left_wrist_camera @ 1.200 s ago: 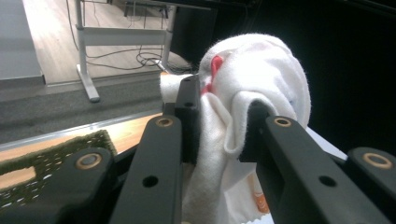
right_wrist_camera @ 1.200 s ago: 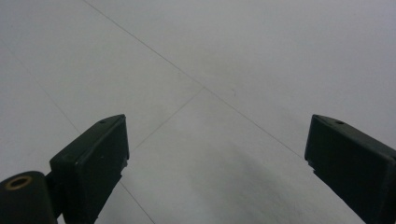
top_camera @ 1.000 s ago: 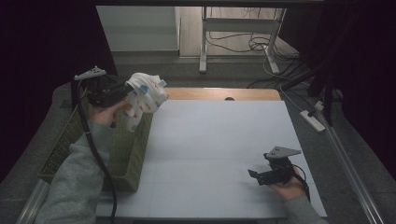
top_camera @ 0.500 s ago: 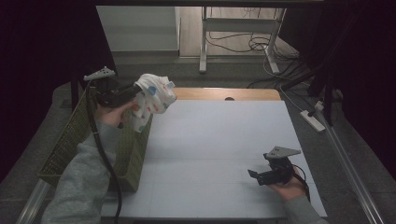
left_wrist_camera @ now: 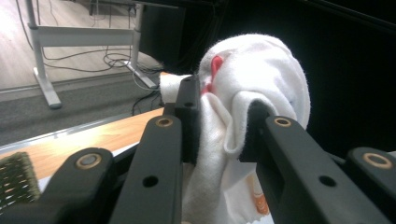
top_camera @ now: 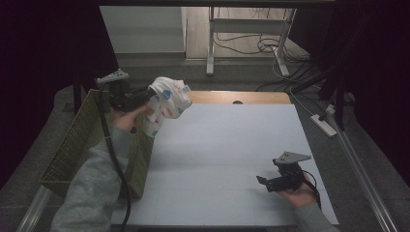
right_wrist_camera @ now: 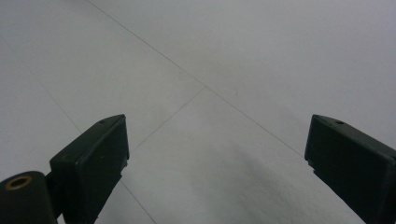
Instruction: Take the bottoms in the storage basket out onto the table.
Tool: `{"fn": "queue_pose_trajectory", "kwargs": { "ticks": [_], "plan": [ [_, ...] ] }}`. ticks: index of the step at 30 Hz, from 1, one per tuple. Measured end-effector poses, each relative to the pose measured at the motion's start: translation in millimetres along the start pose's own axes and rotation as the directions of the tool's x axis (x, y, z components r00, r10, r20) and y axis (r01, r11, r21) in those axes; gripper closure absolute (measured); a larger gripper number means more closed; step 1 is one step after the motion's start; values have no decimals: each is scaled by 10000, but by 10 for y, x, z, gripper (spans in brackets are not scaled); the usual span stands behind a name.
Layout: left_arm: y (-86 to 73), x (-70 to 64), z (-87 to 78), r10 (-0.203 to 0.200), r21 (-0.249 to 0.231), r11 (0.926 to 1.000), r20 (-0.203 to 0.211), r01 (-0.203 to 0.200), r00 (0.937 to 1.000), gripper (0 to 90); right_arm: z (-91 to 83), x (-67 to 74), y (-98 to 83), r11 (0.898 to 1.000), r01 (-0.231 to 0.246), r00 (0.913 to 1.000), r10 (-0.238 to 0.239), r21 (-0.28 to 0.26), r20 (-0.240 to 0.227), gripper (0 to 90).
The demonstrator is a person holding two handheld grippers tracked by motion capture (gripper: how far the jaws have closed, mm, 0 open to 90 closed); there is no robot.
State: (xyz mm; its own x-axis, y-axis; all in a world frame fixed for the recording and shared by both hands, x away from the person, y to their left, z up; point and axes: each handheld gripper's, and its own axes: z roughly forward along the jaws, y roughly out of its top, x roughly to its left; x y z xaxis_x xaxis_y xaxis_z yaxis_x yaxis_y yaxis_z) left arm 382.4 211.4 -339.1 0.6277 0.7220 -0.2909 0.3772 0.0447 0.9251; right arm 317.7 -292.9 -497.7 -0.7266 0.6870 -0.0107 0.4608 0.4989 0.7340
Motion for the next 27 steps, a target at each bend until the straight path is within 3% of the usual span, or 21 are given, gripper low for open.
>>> {"fn": "queue_pose_trajectory", "kwargs": {
  "ticks": [15,27],
  "plan": [
    [-20,-144,162,26,25,10000,532,-28,9986,756,-5,-1,0,10000,5,10000,-5,-11,23,66],
    [-81,-291,349,143,328,9993,947,-175,9954,756,-7,-3,0,10000,21,10000,-21,-11,44,66]
  ]
}}
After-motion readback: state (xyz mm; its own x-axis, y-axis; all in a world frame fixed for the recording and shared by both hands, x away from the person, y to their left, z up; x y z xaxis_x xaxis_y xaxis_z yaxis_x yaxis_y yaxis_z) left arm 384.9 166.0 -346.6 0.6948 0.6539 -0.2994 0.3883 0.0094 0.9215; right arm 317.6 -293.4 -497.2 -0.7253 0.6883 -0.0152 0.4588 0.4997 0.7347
